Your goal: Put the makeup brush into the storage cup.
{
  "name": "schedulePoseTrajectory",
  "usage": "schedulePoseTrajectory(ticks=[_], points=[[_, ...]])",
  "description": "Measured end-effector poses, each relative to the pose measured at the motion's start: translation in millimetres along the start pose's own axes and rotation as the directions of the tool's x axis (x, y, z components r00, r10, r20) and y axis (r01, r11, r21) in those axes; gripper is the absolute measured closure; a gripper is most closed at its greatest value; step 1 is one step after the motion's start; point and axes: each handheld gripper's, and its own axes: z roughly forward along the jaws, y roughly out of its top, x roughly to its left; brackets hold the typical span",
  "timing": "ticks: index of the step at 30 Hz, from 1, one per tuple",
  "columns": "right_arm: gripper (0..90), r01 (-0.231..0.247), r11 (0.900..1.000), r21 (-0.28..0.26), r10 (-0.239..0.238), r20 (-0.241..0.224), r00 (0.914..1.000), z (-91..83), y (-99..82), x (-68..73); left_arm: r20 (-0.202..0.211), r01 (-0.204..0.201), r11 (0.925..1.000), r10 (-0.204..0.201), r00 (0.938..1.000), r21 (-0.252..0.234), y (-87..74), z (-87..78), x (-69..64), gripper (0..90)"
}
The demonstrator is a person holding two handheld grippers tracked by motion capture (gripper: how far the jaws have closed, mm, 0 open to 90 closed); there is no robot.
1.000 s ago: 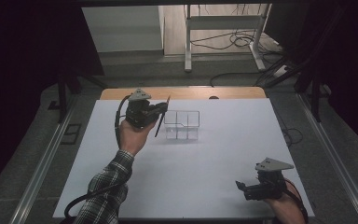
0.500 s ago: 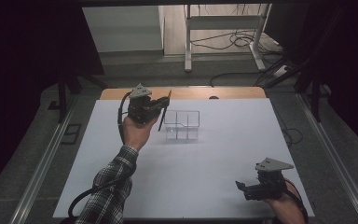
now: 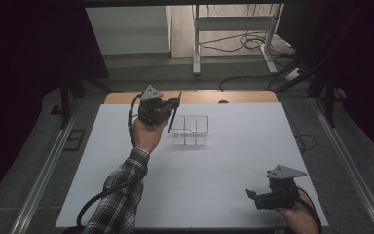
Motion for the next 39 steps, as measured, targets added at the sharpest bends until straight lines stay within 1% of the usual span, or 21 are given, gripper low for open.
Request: schedulePoseTrajectory(ticks=[7, 11, 17, 25, 30, 32, 36, 39], points=[[0.1, 0.001, 1.0, 0.001, -0.001, -0.003, 1.0, 0.2, 0.0, 0.1, -0.012, -0.002, 1.0, 0.002, 0.9999, -0.01, 1.6, 8.1, 0.2, 84.5], [0.1, 0.002, 1.0, 0.0, -0.002, -0.005, 1.0, 0.2, 0.0, 0.0, -0.017, 0.001, 0.9999, -0.002, 0.9999, -0.01, 1.9, 12.6, 0.6, 84.5], [0.1, 0.003, 1.0, -0.001, -0.003, -0.009, 1.0, 0.3, 0.1, 0.2, -0.029, -0.005, 0.9999, 0.005, 0.9996, -0.009, 3.8, 18.4, 1.0, 84.5], [0.1, 0.003, 1.0, -0.002, -0.003, -0.013, 0.9999, 0.3, 0.1, 0.3, -0.036, -0.009, 0.9999, 0.008, 0.9993, -0.011, 6.2, 26.7, 0.3, 84.5], [0.1, 0.004, 1.0, -0.004, -0.004, -0.016, 0.9999, 0.2, 0.3, 0.6, -0.038, -0.006, 0.9999, 0.005, 0.9992, -0.011, 4.6, 31.9, 0.9, 84.5], [0.1, 0.003, 1.0, -0.004, -0.003, -0.017, 0.9998, 0.1, 0.3, 0.7, -0.043, -0.013, 0.9999, 0.013, 0.999, -0.007, 3.5, 33.8, 1.6, 84.5], [0.1, 0.003, 1.0, -0.004, -0.003, -0.019, 0.9998, 0.2, 0.3, 0.9, -0.043, -0.015, 0.9999, 0.014, 0.999, -0.006, 0.4, 36.9, 3.3, 84.5], [0.1, 0.005, 1.0, -0.005, -0.005, -0.019, 0.9998, 0.4, 0.3, 1.1, -0.045, 0.001, 1.0, -0.001, 0.999, -0.008, -3.1, 39.0, 3.7, 84.5]])
